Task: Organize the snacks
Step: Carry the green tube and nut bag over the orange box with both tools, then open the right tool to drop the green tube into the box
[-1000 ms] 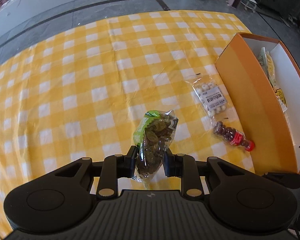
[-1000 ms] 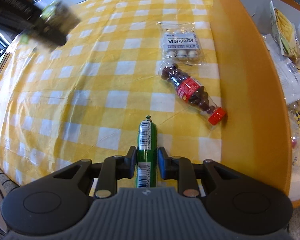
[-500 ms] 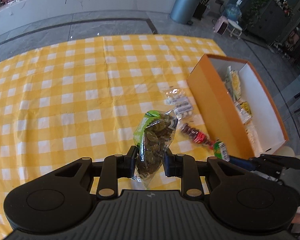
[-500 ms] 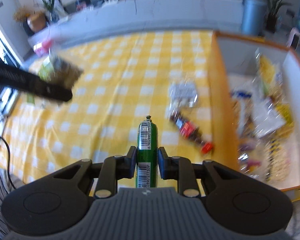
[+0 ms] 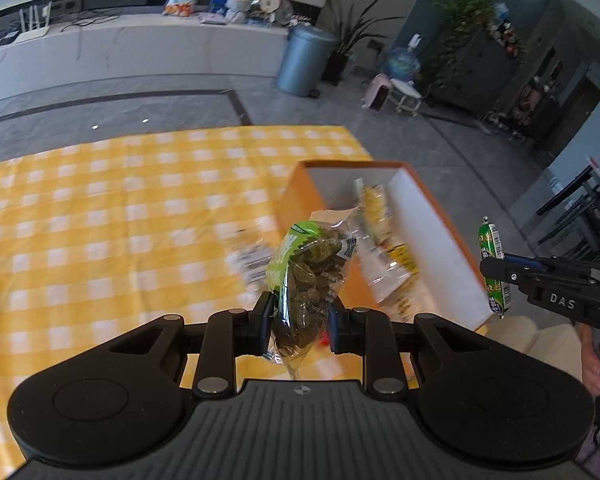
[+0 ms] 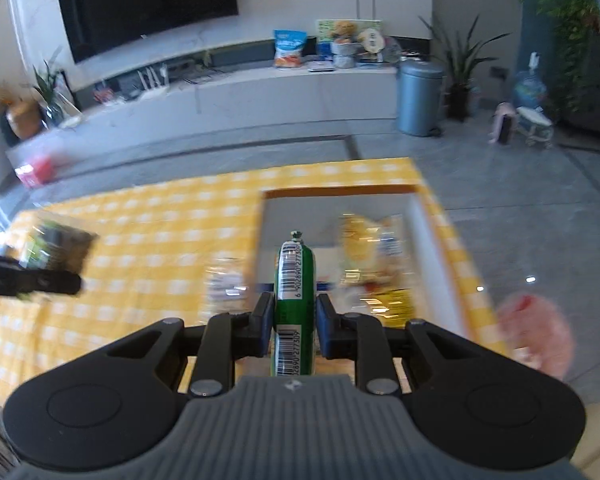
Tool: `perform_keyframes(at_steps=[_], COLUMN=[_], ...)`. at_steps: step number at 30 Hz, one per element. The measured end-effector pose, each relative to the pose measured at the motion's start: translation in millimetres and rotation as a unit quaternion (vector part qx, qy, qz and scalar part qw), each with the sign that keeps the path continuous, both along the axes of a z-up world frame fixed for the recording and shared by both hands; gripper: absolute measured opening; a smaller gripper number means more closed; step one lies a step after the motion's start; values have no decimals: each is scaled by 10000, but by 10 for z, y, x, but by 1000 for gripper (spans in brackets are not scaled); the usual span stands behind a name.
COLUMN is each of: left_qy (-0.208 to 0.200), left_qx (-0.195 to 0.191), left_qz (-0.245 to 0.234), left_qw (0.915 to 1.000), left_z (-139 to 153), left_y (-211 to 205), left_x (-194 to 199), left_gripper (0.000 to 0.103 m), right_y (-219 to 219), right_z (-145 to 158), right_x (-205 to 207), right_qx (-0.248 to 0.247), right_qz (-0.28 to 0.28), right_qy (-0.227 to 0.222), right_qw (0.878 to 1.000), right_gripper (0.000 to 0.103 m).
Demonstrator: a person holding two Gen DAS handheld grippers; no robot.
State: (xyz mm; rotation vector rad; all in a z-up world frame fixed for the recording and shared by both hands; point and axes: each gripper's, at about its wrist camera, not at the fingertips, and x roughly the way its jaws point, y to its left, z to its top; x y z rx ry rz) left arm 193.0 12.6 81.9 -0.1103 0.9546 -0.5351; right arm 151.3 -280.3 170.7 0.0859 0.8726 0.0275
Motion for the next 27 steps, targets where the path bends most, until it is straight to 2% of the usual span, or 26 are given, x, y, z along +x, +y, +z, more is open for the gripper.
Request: perform_keyframes(at_steps=[4,9,15,17,22,27], left_qy=[50,295,793,835,903,919], left_qx=[-147,-309,-531,-531,-467,-359], left_qz=[-45,-186,-533,-546,-552,-497], left_qw=[9999,9989,9940,9936,9933,9939], left_z=[-112,-341,-627,-679,-768,-765], left_y=[-230,-498,-631,-645,-667,-666], left_x=[67,167,287,293,296,277], left_gripper=[30,30,30,30,30,30], right_y=[-424,-817,-893,-872,-752,-770], right_z=[-48,-280,-797,-943,-1123,-1199], right_x=[85,297,529,560,587,587], right_qx=[-296,-482,-565,-706,-1054,-1120], right_qz=[-206,-488,-341,-308,-43,30], right_qy=[149,442,1090,1268,1441,1748], right_qw=[9992,9967,9919,9889,9839,9782], right_gripper=[21,21,21,21,21,22])
